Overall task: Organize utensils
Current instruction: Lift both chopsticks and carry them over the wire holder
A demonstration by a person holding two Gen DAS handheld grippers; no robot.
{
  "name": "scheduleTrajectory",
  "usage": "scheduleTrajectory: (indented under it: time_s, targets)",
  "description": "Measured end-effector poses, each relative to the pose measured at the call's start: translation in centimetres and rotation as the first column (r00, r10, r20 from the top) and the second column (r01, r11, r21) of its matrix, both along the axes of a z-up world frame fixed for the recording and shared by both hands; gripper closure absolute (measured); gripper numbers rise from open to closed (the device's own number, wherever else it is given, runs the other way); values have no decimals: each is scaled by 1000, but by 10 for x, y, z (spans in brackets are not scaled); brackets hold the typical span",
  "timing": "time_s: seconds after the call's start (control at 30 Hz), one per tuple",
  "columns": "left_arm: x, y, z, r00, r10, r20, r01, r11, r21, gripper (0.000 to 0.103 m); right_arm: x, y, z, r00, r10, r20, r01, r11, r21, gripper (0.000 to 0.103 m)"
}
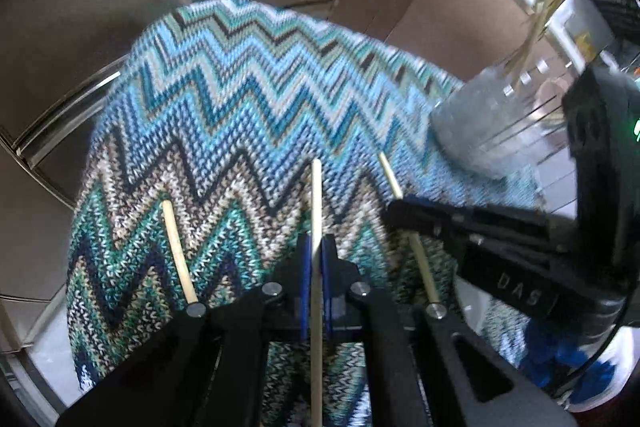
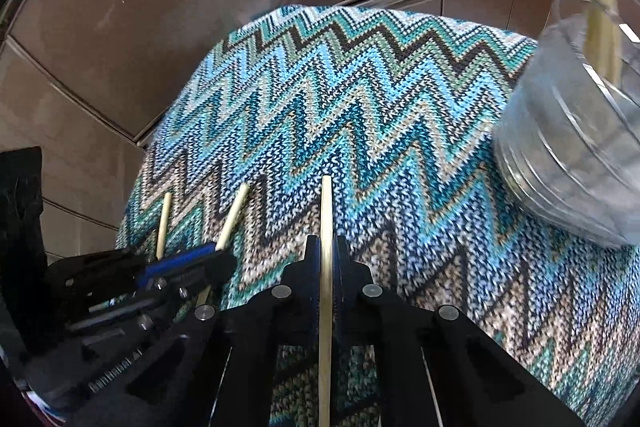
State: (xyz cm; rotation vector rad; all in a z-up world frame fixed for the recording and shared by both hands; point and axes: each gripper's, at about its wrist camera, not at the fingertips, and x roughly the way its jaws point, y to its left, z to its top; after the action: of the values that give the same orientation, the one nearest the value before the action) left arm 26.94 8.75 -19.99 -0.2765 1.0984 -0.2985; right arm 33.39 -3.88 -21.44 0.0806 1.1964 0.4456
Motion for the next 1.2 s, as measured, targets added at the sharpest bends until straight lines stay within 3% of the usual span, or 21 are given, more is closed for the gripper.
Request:
scheduleTrajectory:
  time_s: [0.33,0.63,0.87,1.2]
  targets:
    - [-36,3,58,984,34,174,-26,998,-51,98,-52,-40,53,987,-25,158,2,989,149,97]
    - [-76,-8,104,955,39,293,-24,998,-55,98,-106,-74,115,932,-61,358,-21,975,222,97]
    - [-87,-26,149,903,45,427,-19,998,-65,98,-130,-95,160,853,-107,511,-37,964,263,97]
    - [-36,-71,210,765,88,638,7,989,-145,98,-101,-140,219,655,-243,716,2,947,320,97]
